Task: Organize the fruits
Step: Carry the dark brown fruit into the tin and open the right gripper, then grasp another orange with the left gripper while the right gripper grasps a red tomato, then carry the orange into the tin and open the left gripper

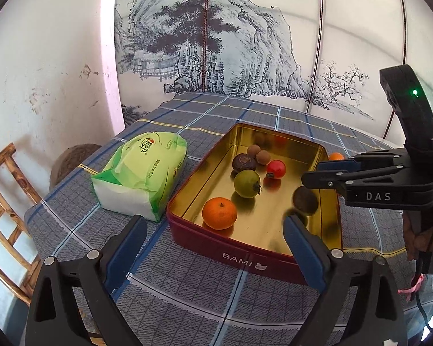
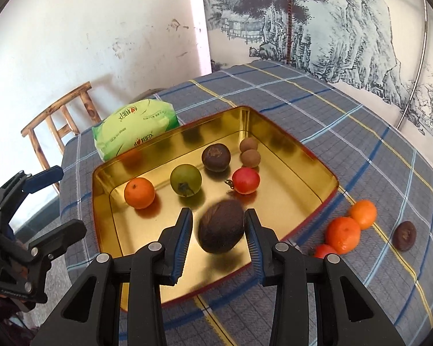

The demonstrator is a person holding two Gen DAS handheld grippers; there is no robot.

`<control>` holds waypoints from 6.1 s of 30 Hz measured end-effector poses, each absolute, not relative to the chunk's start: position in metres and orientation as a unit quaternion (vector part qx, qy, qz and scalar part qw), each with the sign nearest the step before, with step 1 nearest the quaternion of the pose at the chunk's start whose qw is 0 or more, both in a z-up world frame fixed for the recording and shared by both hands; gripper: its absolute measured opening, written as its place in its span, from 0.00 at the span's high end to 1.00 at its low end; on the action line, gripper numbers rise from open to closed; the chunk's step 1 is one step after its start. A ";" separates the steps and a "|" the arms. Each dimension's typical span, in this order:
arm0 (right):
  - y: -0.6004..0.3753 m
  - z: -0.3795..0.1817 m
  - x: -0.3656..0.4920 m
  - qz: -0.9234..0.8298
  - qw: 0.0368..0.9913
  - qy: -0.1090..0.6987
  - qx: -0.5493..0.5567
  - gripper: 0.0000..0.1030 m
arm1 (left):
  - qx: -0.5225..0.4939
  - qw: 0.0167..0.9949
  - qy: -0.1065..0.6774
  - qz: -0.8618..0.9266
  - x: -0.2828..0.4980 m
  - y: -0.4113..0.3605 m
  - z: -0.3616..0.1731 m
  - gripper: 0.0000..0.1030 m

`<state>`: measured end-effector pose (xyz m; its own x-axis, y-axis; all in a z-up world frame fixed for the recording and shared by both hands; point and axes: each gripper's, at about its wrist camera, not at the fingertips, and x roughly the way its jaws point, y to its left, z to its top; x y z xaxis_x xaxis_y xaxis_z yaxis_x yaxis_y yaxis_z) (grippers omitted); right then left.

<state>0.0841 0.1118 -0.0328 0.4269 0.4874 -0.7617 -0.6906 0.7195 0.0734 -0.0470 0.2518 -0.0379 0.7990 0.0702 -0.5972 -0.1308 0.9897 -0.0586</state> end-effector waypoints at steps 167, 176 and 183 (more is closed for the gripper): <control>-0.206 -0.093 0.076 0.089 0.896 0.434 -0.030 0.50 | 0.085 0.925 0.361 -0.089 -0.048 0.079 0.002 0.64; -0.206 -0.093 0.076 0.087 0.896 0.434 -0.029 0.52 | 0.085 0.928 0.354 -0.074 -0.047 0.089 0.003 0.64; -0.209 -0.092 0.077 0.085 0.897 0.433 -0.027 0.54 | 0.080 0.928 0.357 -0.064 -0.041 0.100 -0.001 0.64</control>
<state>0.0767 -0.2089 -0.0922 0.6098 0.1292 -0.7819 -0.1752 0.9842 0.0259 -0.0410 0.0997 -0.0006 0.7366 -0.0615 -0.6735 0.1754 0.9792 0.1023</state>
